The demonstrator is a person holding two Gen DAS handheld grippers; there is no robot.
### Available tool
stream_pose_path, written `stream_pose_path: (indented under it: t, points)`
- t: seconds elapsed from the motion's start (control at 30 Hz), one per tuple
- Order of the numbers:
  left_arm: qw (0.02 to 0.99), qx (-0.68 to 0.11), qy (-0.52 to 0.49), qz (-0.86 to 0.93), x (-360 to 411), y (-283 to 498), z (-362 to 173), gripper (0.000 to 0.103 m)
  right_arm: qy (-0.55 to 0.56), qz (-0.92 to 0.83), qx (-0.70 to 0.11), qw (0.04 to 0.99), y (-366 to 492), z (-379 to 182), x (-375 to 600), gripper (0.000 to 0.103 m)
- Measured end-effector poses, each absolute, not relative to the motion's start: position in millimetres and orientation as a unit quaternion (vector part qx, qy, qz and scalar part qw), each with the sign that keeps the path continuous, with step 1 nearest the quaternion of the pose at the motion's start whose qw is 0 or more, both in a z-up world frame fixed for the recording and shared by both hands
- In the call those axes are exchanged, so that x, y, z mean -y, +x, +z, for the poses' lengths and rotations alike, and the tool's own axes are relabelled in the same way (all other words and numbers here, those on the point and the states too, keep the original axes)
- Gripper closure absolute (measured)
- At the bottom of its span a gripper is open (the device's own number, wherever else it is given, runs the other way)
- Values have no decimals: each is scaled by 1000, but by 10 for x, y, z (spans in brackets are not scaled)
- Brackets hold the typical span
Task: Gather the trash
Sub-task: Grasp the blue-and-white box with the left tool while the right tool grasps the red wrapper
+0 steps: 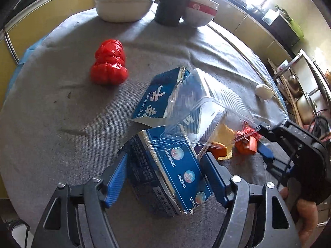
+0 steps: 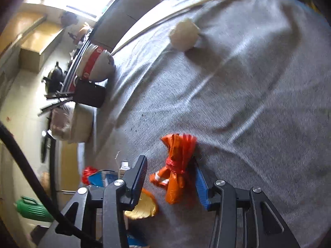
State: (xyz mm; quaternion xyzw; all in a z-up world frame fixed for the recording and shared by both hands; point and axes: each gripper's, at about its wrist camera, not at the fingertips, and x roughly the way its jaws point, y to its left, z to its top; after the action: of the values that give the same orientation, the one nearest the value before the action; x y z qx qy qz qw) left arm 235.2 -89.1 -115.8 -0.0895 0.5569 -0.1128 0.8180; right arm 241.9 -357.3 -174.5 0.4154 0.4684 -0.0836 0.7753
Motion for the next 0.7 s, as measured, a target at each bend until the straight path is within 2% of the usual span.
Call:
stream_pose_path:
  t: [0.07, 0.2, 0.7]
  points:
    - [816, -558, -90, -120, 869, 2343, -1179, 27, 385, -81, -474, 788, 2446, -1739, 3486, 73]
    - [817, -554, -88, -133, 833, 2300, -1174, 30, 355, -80, -467, 806, 2369, -1703, 3434, 80]
    - [840, -512, -85, -159, 476, 1769, -1028, 56, 325, -35, -407, 853, 1377, -1318, 3499, 80]
